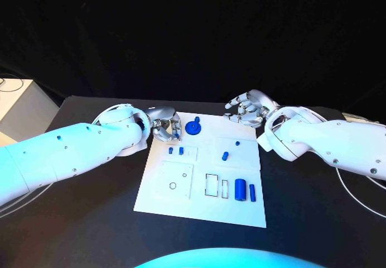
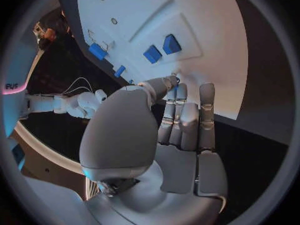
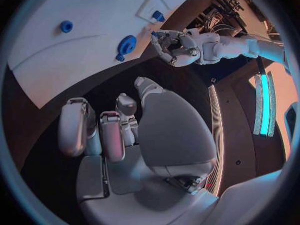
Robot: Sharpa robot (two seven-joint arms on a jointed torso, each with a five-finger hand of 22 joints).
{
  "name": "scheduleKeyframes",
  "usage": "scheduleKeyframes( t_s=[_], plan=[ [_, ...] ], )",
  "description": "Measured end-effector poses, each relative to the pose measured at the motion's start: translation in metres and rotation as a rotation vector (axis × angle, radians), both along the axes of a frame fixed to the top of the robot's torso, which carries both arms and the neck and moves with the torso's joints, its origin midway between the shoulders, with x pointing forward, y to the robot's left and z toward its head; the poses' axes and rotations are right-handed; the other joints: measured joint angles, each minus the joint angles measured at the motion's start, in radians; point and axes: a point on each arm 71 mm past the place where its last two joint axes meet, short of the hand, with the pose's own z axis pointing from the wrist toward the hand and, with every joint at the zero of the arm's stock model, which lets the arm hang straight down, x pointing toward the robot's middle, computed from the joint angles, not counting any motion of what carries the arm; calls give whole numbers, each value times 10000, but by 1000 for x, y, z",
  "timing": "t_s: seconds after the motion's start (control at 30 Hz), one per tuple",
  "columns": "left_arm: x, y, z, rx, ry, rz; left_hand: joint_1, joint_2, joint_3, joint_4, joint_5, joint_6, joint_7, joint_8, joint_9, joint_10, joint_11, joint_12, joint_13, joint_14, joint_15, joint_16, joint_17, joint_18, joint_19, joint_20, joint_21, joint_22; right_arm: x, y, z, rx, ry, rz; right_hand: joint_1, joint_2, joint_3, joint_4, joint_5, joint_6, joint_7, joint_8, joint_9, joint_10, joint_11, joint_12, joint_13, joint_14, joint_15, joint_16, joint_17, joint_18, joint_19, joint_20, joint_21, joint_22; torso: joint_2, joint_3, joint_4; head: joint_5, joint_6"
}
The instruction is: Assemble the parts on the task board
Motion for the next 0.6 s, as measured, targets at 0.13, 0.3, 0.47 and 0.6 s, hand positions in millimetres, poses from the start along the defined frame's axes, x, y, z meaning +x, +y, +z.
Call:
scheduleKeyframes(
  t_s=[0.13, 0.3, 0.47, 0.6],
  plan=[
    [0, -1, -2, 27, 46, 7, 0, 0, 0, 0, 0, 0, -1, -1, -2, 0, 0, -32, 0, 0, 0, 0, 0, 0, 0, 0, 0, -7, 0, 0, 0, 1, 2, 5, 0, 0, 0, 0, 0, 0, 0, 0, 0, 0, 0, 0, 0, 0, 0, 0, 0, 0, 0, 0, 0, 8, -8, 1, 0, 2, -12],
    [0, -3, -3, 37, 86, -24, 0, 0, 0, 0, 0, 0, 0, -13, -4, -1, 1, -33, 0, 0, 0, 0, 0, 0, 0, 0, 0, -7, 0, 0, 0, 3, 2, 11, 0, 0, 0, 0, 0, 0, 0, 0, 0, 0, 0, 0, 0, 0, 0, 0, 0, 0, 0, 0, 0, 8, -9, -2, -3, 1, -13],
    [1, -4, -4, 58, 114, -33, 0, 0, 0, 0, 0, -1, 0, -13, -8, -1, 1, -33, -1, 0, 0, 0, 6, 0, 0, 0, 0, -7, 0, 1, 0, 4, 3, 14, 0, 0, 83, -1, 0, 0, 0, 0, 0, 0, 0, 0, -24, 0, 0, 0, 0, 0, 0, 0, 0, 7, -9, -9, -6, 2, -14],
    [2, -4, -6, 89, 143, -19, 0, 0, 0, 0, 0, -1, -1, -14, -11, -2, 2, -34, -1, 0, 0, 0, 20, 0, 0, 0, 0, -7, 0, 1, 0, 4, 3, 14, 0, 0, 82, -1, 0, 0, 0, 0, -1, 0, 0, 0, -25, 0, 0, 0, -1, 0, 0, 0, 0, 6, -9, -8, -5, 2, -14]
  ],
)
